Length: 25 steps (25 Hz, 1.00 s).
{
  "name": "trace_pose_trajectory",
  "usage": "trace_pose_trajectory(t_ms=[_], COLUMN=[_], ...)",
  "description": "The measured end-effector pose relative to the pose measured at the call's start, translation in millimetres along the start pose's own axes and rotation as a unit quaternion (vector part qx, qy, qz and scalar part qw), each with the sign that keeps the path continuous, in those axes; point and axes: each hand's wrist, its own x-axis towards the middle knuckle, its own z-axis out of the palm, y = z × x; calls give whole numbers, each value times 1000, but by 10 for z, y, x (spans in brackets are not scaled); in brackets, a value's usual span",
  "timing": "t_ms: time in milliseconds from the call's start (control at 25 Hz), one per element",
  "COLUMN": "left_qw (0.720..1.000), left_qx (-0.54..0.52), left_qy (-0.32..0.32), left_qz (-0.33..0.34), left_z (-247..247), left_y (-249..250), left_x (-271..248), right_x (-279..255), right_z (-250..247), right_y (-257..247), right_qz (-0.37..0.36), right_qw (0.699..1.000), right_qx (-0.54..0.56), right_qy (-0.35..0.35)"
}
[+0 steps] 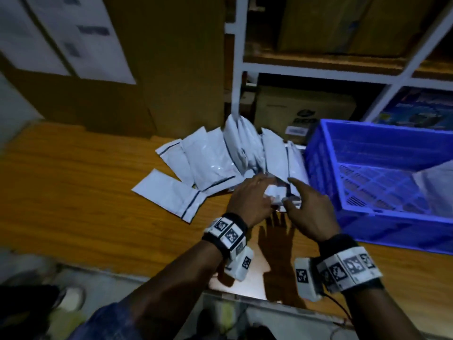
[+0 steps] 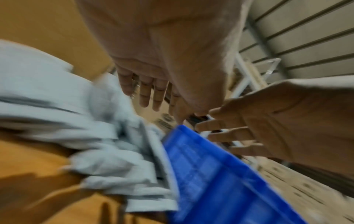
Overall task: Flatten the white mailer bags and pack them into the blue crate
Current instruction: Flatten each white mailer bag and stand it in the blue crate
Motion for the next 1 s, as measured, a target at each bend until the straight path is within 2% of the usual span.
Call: trace_pose_trajectory(t_ms=[120,280,360,560,720,880,1000], left_qw=[998,991,988,981,985,986,986], left_qx=[12,31,39,70,90,110,132], left_qy=[16,44,53,54,5,-1,-21], left_qz=[-55,-121,-140,-170,-149,-126,-96], left_z=[-192,-395,-491,-772,-940,-1025,-1090], left_y=[-415,-853,-1034,-1576,-2007,-2199,-2246], left_x=[-182,-314,-323,-92,321,612,792], right_x=[136,431,598,1167,1593,1785,1812], right_z=[326,754,979,1464,1802,2103,2145], right_y=[-236,-509,-648,-1043,-1289,-1394,-1403], right_qz=[-46,-32,-40,-22,8,82,104], right_qw=[998,988,984,986,992,984,983], right_qx=[28,33,29,20,-61,-112,-120], right_qy=[-42,-149,-171,-167,-109,-109,-92])
